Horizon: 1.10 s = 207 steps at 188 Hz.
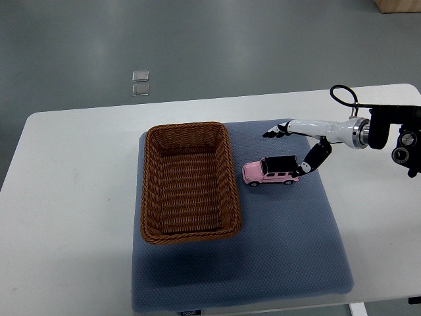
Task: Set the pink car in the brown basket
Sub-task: 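Reach the right hand down over the pink toy car, then close the right hand's fingers around the pink car's black roof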
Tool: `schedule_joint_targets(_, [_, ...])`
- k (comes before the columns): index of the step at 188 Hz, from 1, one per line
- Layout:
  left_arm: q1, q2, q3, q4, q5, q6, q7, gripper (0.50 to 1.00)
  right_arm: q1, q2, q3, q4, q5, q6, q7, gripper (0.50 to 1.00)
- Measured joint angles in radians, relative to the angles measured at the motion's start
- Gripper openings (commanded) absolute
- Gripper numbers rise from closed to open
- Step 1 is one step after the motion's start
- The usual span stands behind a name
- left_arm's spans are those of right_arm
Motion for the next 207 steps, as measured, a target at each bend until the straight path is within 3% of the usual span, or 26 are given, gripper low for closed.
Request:
schedule_joint_targets(96, [0.0, 0.0, 0.0, 0.0, 0.0, 0.0, 0.0, 1.0, -0.005, 0.067, -0.079, -0.046, -0.036, -0.073, -0.029, 0.876])
schedule_joint_targets(207, [0.0, 0.0, 0.0, 0.0, 0.0, 0.0, 0.0, 1.0, 0.005, 0.111, -0.109, -0.094, -0.068, -0.079, -0.041, 0.834])
